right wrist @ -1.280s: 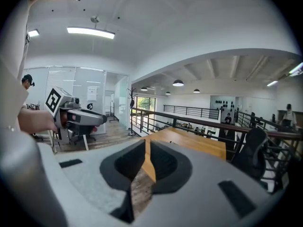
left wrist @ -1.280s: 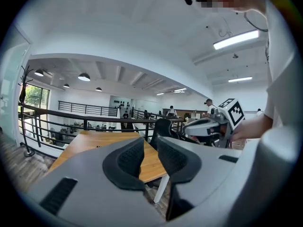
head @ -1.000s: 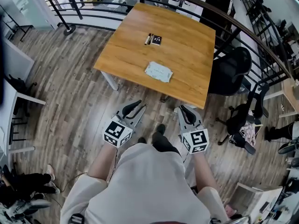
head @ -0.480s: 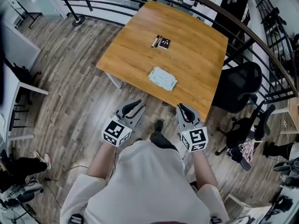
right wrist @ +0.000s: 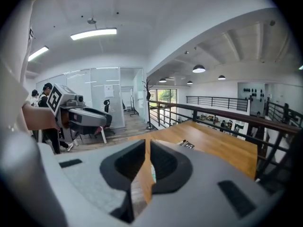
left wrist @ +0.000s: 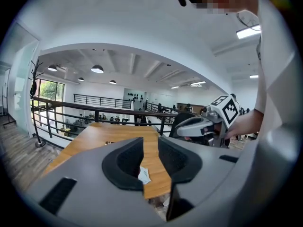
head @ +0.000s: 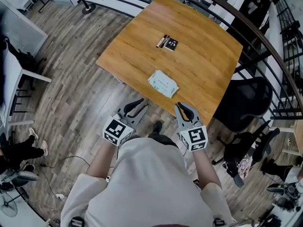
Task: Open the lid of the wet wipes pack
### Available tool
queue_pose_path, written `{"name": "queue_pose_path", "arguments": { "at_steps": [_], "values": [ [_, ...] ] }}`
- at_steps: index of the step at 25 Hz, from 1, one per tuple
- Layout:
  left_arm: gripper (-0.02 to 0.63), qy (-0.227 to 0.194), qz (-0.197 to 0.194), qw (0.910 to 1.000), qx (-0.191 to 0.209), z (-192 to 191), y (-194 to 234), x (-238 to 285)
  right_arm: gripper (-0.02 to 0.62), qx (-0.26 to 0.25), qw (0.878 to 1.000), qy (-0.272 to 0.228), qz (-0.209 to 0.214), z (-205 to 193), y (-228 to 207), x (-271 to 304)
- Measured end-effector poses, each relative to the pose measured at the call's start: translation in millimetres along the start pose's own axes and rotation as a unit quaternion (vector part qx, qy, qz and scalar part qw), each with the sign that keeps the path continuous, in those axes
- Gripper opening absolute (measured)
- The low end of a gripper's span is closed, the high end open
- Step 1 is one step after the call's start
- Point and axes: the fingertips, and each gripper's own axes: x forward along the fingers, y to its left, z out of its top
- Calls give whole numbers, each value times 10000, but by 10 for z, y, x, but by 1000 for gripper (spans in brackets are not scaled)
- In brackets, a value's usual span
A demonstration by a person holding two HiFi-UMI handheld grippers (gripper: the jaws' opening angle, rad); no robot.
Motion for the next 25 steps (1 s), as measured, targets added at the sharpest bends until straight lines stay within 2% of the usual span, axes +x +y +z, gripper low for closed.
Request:
{"name": "queue_pose_path", "arguments": {
  "at_steps": [6, 12, 19, 25],
  "values": [
    [92, 179, 162, 9996, -173, -32, 139, 362, 20, 73, 9993, 225, 293, -94, -307, 224],
    [92, 407, 182, 9987, -263, -195, 235, 592, 20, 148, 9981, 446, 399, -270, -474, 381],
    [92, 651, 8, 9977, -200, -402, 466, 853, 20, 285, 9962, 706, 414, -456, -552, 669],
    [92, 884, -286, 9956, -142, -646, 723, 1119, 20, 423, 9947, 914, 225, -591, -656, 986]
  ]
}}
